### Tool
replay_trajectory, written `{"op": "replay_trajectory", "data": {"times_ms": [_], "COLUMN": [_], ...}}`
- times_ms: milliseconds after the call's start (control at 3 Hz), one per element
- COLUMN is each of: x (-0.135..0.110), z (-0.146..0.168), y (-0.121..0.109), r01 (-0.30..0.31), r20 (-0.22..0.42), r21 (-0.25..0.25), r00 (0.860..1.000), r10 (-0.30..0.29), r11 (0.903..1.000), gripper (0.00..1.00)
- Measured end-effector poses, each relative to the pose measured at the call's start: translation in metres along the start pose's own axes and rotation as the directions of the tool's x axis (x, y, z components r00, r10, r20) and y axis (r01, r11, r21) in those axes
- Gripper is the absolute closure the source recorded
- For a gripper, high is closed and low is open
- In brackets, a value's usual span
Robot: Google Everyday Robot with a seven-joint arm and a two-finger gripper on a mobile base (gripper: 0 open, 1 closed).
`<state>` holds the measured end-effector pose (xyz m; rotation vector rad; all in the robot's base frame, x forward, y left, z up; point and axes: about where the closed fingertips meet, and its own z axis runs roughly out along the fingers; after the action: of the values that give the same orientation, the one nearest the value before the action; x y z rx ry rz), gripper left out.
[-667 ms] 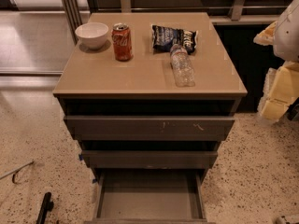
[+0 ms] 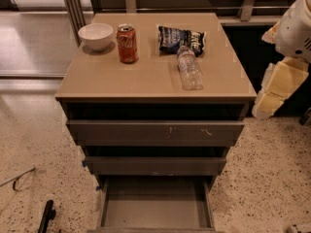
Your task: Place water bottle into bottom drawer
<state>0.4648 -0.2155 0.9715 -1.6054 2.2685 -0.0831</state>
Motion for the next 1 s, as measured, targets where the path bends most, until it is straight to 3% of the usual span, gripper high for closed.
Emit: {"op": "replay_trajectory", "data": {"times_ms": [333,667,1000], "x": [-0.027,-0.052,-0.059], "z": [0.030,0.063,0.063], "y": [-0.040,-0.067,-0.075], "r01": [-0.141,-0.290,-0.377], "r20": [0.063,0.129,0.168], "r21": [0.026,0.048,0.058], "r00": [0.988,0.951,0.916], "r10": [0.139,0.282,0.363], "r11": [0.9897,0.9557,0.9244], "gripper": [0.00,0.00,0.00]}}
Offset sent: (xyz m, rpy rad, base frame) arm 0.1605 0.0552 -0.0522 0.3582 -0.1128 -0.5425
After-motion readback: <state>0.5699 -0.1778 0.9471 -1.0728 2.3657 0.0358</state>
